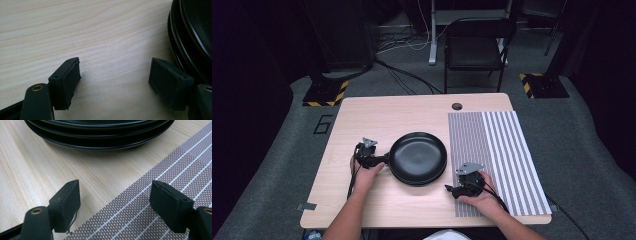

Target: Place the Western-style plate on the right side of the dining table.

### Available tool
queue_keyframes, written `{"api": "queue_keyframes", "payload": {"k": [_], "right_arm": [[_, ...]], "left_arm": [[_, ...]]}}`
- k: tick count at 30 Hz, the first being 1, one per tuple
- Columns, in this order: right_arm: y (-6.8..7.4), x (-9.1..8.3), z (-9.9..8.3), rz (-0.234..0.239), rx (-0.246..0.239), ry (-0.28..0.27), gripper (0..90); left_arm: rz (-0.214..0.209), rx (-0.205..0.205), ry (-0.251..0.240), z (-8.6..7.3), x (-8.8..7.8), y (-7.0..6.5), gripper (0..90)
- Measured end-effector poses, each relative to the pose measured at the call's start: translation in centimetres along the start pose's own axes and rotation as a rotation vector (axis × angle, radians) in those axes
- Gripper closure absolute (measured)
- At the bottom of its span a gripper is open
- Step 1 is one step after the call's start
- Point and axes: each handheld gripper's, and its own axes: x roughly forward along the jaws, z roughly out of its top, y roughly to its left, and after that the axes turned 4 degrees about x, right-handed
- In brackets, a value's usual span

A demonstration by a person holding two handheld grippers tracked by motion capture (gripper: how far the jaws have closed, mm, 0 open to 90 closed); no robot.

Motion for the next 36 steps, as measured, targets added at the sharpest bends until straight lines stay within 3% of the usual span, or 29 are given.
{"api": "queue_keyframes", "payload": {"k": [10,22,25,30,36], "right_arm": [[-0.05,-0.15,-0.07,-0.029,0.019,-0.015,33.2],[-0.08,-0.17,-0.08,-0.035,0.027,-0.018,35.3],[-0.05,-0.20,-0.09,-0.039,0.030,-0.020,36.8],[0.07,-0.22,-0.11,-0.046,0.031,-0.023,41.2],[0.21,-0.27,-0.13,-0.036,0.033,-0.026,46.5]], "left_arm": [[0.003,-0.003,0.000,-0.01,-0.03,-0.01,25.6],[0.012,-0.016,-0.010,-0.05,-0.03,-0.02,27.9],[0.010,-0.019,-0.013,-0.05,-0.11,0.07,34.3],[0.011,-0.020,-0.012,-0.07,-0.16,0.09,36.3],[0.014,-0.039,0.020,0.06,-0.64,0.26,43.0]]}}
